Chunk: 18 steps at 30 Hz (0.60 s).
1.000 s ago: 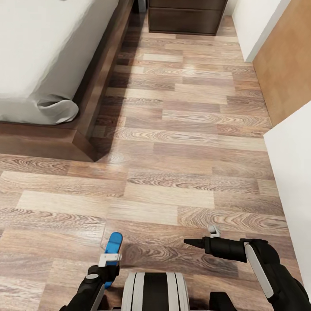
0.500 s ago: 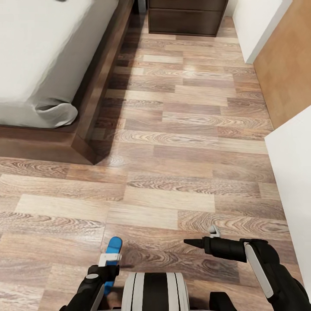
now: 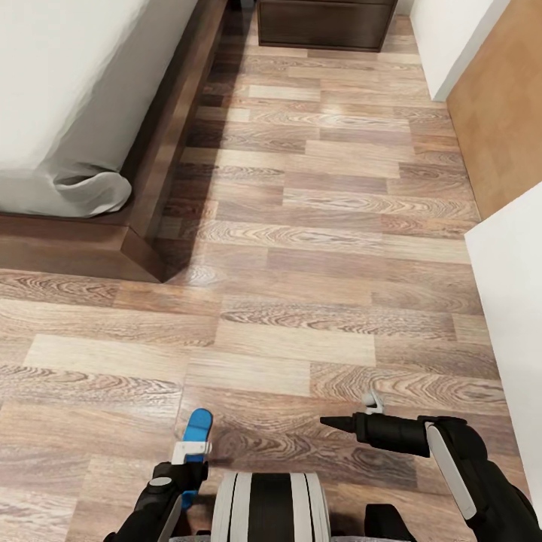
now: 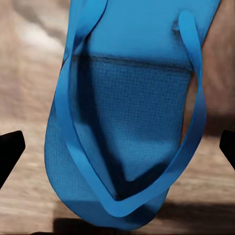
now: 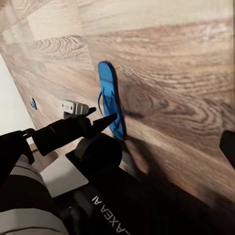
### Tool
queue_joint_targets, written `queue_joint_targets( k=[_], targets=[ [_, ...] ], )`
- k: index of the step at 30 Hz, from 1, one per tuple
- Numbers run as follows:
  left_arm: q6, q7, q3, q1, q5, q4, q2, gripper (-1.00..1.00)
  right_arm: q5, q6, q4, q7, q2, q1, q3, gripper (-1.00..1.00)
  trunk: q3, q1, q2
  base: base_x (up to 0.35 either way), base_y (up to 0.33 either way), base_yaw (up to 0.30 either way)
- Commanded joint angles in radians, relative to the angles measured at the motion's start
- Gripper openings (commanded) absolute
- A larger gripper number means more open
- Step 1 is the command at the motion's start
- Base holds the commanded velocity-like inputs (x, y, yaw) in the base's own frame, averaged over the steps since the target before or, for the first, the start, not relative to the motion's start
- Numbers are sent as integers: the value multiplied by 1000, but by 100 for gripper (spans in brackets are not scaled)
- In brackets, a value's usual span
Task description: In the bedroom, move the book from the bed onto either nightstand, and place the two sandals side by side next to the bed.
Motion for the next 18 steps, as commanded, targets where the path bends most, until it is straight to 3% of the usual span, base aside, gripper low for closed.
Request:
queue_joint_targets(
  k=[1,4,11,12,18],
  targets=[
    [6,3,-2,0,-5,-1,0,100,3,4,0,6,0,0,-1,100,-5,0,0,0,0,0],
    [6,3,-2,0,-5,-1,0,100,3,4,0,6,0,0,-1,100,-16,2,-1,0,0,0],
    [6,3,-2,0,-5,-1,0,100,3,4,0,6,0,0,-1,100,-16,2,-1,0,0,0],
    [6,3,-2,0,-5,-1,0,-100,3,4,0,6,0,0,-1,100,-16,2,-1,0,0,0],
    [6,4,-2,0,-5,0,0,-100,3,4,-1,6,0,0,-1,100,-16,2,-1,0,0,0]
  ],
)
